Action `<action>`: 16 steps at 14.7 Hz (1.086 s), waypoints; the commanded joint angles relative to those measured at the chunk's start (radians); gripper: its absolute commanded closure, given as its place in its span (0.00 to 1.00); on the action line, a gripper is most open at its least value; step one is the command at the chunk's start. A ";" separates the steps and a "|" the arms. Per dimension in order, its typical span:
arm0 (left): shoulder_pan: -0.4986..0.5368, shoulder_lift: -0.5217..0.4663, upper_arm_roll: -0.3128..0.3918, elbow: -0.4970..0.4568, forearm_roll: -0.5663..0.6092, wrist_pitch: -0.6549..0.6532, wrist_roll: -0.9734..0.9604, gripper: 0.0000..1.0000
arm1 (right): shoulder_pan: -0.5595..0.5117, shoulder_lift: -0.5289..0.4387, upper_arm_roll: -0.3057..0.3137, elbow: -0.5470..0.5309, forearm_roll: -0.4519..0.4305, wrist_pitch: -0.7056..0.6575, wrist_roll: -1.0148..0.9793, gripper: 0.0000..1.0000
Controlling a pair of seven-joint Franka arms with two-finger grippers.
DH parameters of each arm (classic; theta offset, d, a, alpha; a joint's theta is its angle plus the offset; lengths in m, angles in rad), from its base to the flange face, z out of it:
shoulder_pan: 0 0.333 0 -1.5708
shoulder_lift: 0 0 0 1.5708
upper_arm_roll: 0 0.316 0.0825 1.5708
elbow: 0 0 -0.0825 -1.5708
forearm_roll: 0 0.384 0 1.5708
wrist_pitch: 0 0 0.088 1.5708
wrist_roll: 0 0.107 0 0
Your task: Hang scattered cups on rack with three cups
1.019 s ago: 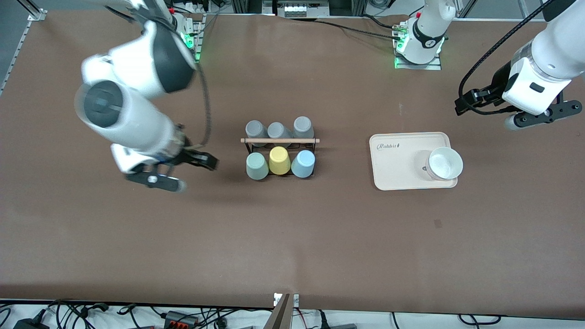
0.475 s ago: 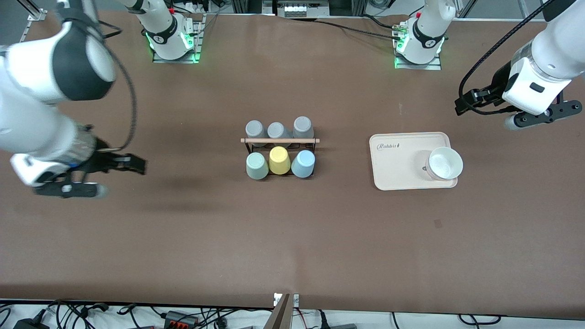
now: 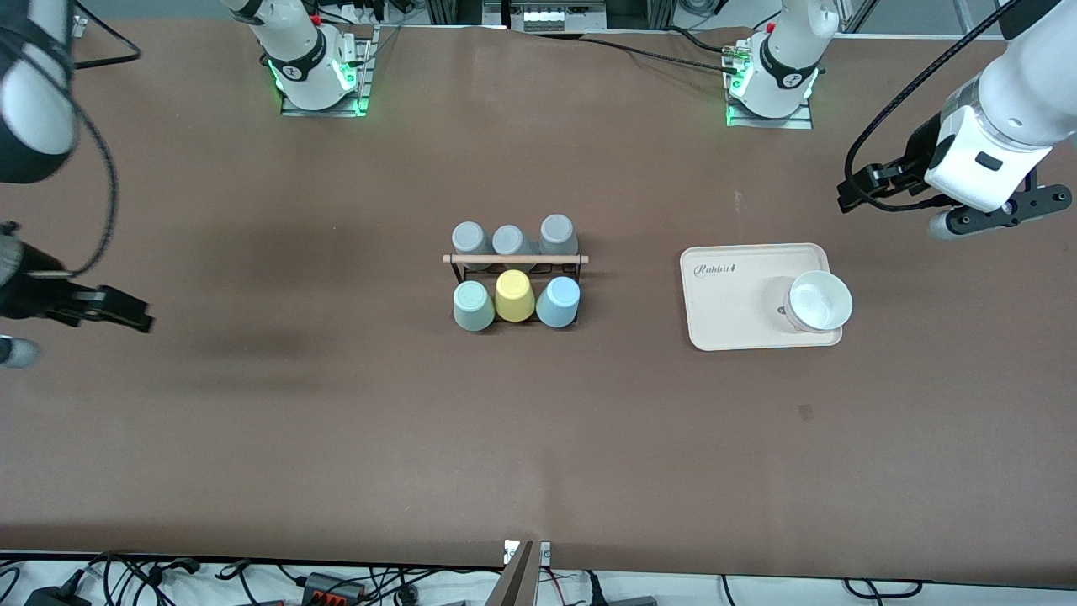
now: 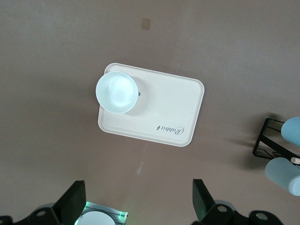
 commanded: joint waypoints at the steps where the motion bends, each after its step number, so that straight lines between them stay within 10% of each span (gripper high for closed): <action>1: 0.009 -0.017 -0.003 -0.004 -0.009 -0.012 0.015 0.00 | -0.017 -0.042 0.020 -0.039 -0.001 -0.006 -0.039 0.00; 8: 0.009 -0.017 -0.003 -0.004 -0.009 -0.012 0.015 0.00 | -0.016 -0.270 0.018 -0.425 -0.016 0.204 -0.041 0.00; 16: 0.009 -0.017 -0.003 -0.004 -0.009 -0.012 0.015 0.00 | -0.017 -0.319 0.020 -0.429 -0.016 0.064 -0.053 0.00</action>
